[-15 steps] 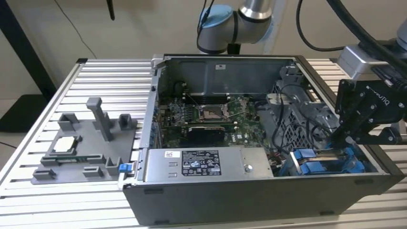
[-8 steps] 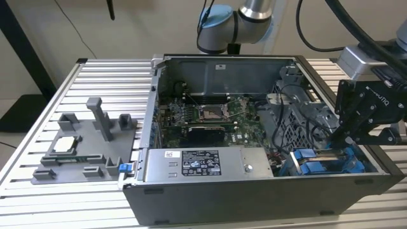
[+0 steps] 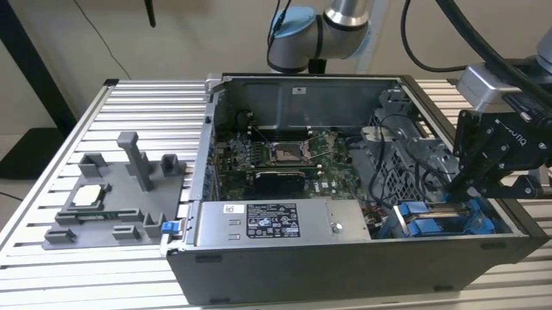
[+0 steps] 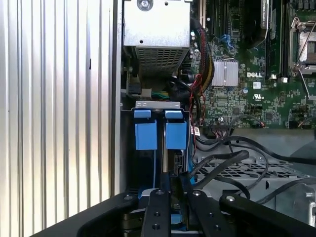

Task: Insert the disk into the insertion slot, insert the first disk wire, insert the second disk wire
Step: 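Insert the first disk wire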

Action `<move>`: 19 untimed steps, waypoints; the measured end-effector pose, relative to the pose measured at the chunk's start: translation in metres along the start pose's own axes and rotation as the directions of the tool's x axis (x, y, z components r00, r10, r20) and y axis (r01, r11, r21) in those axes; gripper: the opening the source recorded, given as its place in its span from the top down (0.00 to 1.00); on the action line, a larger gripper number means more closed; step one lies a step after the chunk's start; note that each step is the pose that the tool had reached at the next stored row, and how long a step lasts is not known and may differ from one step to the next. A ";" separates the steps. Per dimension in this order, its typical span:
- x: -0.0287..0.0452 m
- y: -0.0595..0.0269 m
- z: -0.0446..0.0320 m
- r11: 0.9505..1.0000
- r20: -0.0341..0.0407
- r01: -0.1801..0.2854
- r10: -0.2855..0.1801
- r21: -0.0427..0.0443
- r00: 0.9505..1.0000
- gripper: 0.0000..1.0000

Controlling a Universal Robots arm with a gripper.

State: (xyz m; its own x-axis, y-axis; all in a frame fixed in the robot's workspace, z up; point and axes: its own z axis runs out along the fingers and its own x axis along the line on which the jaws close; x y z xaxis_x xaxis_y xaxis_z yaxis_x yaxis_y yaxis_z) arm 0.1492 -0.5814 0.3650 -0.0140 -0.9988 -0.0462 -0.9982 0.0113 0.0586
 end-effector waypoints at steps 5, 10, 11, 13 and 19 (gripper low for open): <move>0.0014 -0.0001 0.0020 1.000 0.000 0.000 0.000 -0.004 1.000 1.00; 0.0035 -0.0010 0.0053 1.000 0.000 0.000 0.000 -0.013 1.000 1.00; 0.0038 -0.0016 0.0059 1.000 0.000 0.001 -0.001 -0.014 1.000 1.00; 0.0038 -0.0039 0.0067 1.000 0.000 0.003 -0.003 -0.014 1.000 1.00; -0.0042 -0.0105 0.0101 1.000 -0.001 0.015 -0.015 -0.015 1.000 1.00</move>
State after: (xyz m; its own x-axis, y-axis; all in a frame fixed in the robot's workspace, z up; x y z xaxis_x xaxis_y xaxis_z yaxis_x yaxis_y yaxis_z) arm 0.1592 -0.5768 0.3545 0.0010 -0.9989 -0.0463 -0.9974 -0.0043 0.0724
